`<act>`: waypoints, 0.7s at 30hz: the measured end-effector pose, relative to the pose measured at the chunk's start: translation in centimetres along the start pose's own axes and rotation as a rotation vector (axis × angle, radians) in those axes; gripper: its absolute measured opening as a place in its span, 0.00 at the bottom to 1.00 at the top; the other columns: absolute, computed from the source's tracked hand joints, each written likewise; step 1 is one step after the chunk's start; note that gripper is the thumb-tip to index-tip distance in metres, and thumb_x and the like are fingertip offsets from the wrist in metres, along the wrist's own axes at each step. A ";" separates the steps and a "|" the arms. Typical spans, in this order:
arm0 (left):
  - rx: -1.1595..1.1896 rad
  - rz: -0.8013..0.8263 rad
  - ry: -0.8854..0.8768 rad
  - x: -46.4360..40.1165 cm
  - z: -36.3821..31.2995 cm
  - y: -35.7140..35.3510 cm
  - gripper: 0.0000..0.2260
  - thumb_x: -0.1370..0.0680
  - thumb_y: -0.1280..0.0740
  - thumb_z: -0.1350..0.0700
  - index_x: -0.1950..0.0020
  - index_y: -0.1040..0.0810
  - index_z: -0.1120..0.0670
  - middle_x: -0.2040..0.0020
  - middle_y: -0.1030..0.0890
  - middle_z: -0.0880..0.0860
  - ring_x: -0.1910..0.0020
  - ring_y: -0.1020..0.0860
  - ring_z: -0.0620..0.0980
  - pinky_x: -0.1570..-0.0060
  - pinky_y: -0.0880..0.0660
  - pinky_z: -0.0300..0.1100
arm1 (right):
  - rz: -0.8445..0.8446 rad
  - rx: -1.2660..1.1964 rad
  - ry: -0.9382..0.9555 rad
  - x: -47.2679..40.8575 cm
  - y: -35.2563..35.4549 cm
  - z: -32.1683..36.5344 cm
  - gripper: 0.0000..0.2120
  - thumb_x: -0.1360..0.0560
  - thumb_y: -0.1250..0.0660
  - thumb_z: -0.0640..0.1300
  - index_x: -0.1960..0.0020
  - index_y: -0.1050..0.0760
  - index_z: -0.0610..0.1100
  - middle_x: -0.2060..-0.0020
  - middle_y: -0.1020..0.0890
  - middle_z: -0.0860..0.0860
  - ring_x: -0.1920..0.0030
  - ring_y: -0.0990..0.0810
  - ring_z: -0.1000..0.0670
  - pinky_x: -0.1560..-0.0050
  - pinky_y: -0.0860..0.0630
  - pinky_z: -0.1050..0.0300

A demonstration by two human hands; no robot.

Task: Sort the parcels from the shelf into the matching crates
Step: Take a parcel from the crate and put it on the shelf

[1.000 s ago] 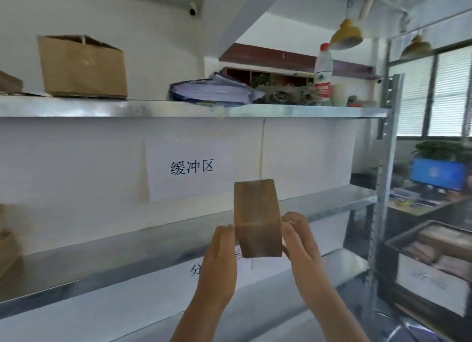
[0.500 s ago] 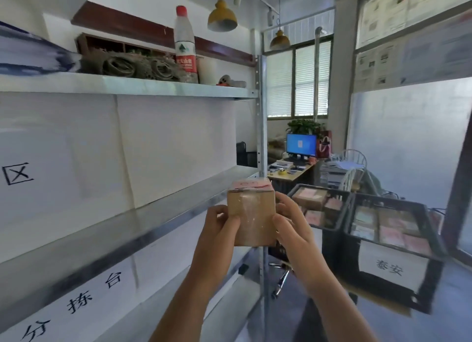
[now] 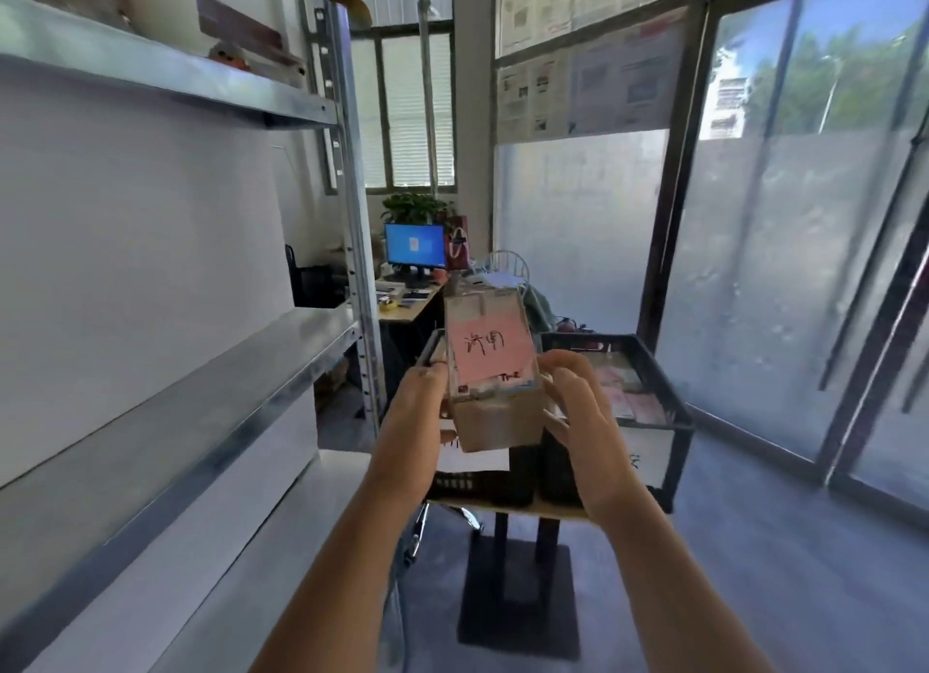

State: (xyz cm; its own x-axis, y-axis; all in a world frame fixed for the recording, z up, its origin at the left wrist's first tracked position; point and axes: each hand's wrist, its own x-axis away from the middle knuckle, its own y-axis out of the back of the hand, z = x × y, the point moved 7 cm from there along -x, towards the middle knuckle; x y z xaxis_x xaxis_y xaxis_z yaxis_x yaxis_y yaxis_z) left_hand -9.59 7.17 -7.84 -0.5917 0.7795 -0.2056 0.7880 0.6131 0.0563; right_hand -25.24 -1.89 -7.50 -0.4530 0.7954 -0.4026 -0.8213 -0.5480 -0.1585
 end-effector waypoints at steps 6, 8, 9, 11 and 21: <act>-0.023 0.121 -0.031 -5.5 3.1 -4.9 0.04 0.15 0.35 0.53 0.41 0.24 0.51 0.50 0.13 0.44 0.48 0.15 0.43 0.52 0.19 0.37 | -0.090 0.109 -0.022 -3.4 3.3 -2.7 0.12 0.16 0.36 0.46 0.34 0.30 0.45 0.46 0.16 0.50 0.47 0.14 0.55 0.54 0.17 0.60; -0.046 0.159 -0.017 -7.6 4.3 -6.8 0.03 0.15 0.35 0.55 0.42 0.24 0.52 0.51 0.13 0.41 0.48 0.15 0.43 0.52 0.19 0.37 | -0.087 0.153 -0.015 -5.2 4.6 -4.2 0.23 0.19 0.30 0.45 0.27 0.34 0.50 0.42 0.19 0.53 0.45 0.14 0.55 0.54 0.15 0.58; -0.047 0.177 -0.003 -8.7 5.1 -7.8 0.03 0.15 0.36 0.56 0.43 0.23 0.52 0.50 0.13 0.43 0.46 0.15 0.45 0.49 0.18 0.41 | -0.086 0.201 -0.010 -6.4 5.5 -5.3 0.30 0.21 0.27 0.46 0.24 0.36 0.53 0.41 0.20 0.55 0.45 0.15 0.54 0.54 0.15 0.56; -0.044 0.199 0.034 -11.3 6.7 -9.7 0.06 0.15 0.39 0.58 0.45 0.22 0.53 0.47 0.14 0.47 0.43 0.16 0.48 0.45 0.18 0.47 | -0.088 0.378 -0.008 -9.0 7.0 -7.5 0.42 0.28 0.21 0.56 0.22 0.42 0.61 0.39 0.25 0.59 0.43 0.18 0.53 0.53 0.15 0.54; -0.045 0.207 0.204 -25.8 12.8 -17.4 0.15 0.13 0.48 0.59 0.40 0.21 0.59 0.41 0.14 0.55 0.42 0.15 0.48 0.39 0.18 0.55 | -0.055 0.664 -0.072 -23.4 13.7 -17.0 0.47 0.31 0.19 0.54 0.23 0.45 0.69 0.37 0.31 0.55 0.48 0.28 0.61 0.59 0.27 0.65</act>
State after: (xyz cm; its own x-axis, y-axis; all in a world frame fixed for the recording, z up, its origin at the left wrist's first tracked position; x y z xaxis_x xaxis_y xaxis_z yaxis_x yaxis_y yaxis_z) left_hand -5.92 -25.24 -15.98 -0.4443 0.8957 0.0148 0.8900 0.4395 0.1212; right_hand -20.03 -32.43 -15.60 -0.4071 0.8458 -0.3448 -0.8727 -0.2488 0.4201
